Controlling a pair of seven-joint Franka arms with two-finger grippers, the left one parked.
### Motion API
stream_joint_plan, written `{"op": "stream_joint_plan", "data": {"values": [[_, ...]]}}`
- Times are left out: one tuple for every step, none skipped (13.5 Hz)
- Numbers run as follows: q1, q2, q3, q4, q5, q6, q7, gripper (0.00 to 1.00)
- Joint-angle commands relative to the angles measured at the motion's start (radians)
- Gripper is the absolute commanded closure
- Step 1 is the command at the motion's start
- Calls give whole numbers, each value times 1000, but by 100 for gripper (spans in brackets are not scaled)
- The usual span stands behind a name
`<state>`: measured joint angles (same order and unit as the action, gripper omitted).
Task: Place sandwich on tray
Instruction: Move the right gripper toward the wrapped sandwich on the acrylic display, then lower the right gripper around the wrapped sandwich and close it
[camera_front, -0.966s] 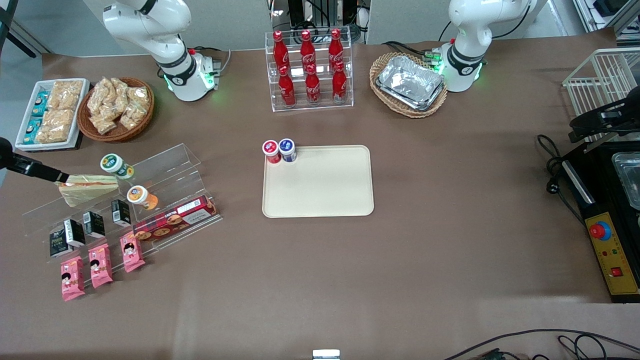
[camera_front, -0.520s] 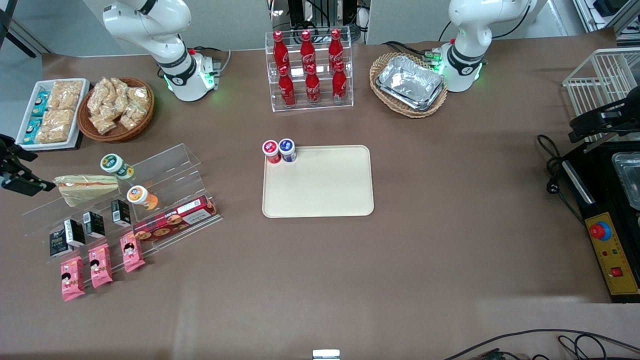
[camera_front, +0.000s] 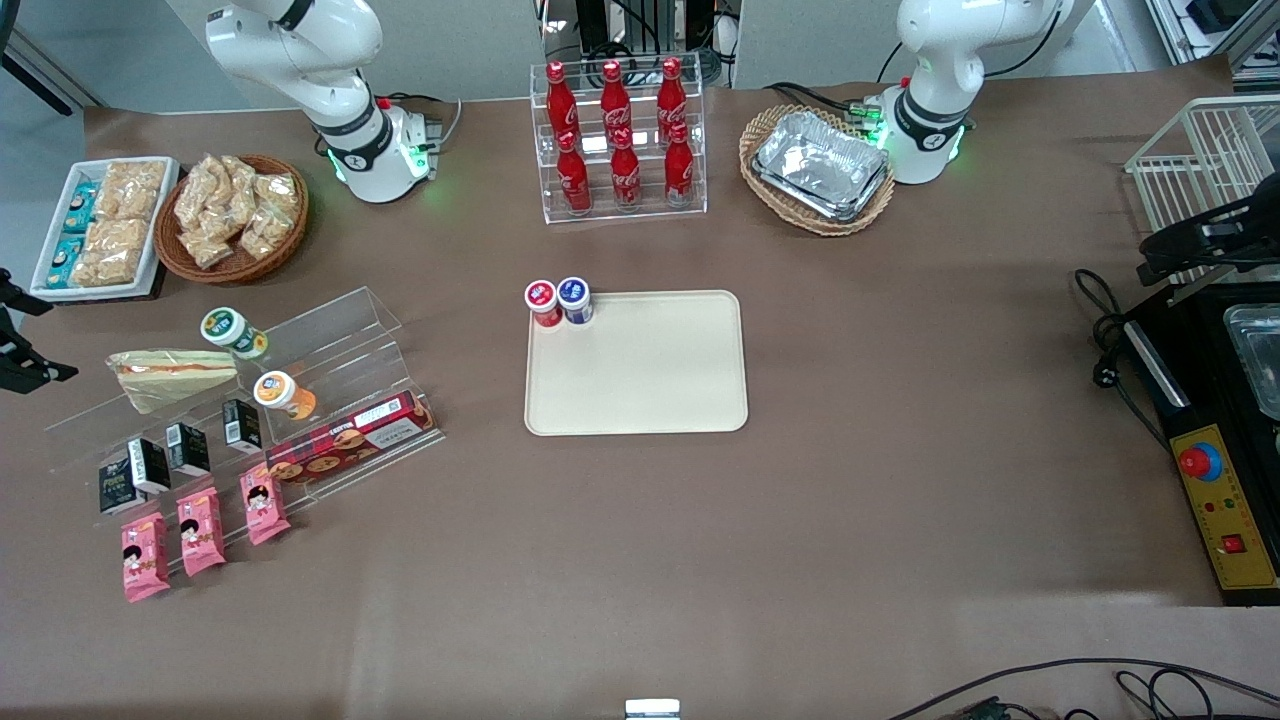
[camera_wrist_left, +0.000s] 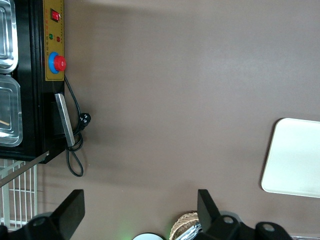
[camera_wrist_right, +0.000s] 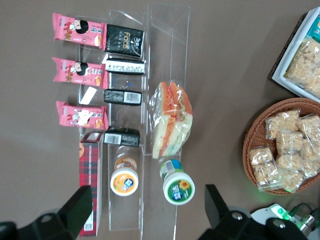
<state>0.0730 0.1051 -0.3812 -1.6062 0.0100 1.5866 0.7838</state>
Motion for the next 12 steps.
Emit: {"op": "stream_joint_plan", "data": {"values": [[4, -31, -16, -173, -28, 163, 20, 0], [4, -33, -18, -211, -28, 215, 20, 0], [4, -31, -18, -254, -28, 272, 20, 0], [4, -31, -18, -289, -28, 323, 19, 0], [4, -25, -18, -310, -28, 343, 19, 0], [4, -25, -18, -340, -28, 369, 19, 0], [2, -30, -19, -375, -31, 401, 19, 0], [-1, -30, -30, -394, -48, 409, 19, 0], [-2, -27, -33, -397, -51, 403, 17, 0], [-4, -27, -34, -405, -53, 401, 14, 0], [-5, -31, -39, -419, -53, 405, 6, 0], [-7, -33, -47, -423, -59, 408, 5, 0]]}}
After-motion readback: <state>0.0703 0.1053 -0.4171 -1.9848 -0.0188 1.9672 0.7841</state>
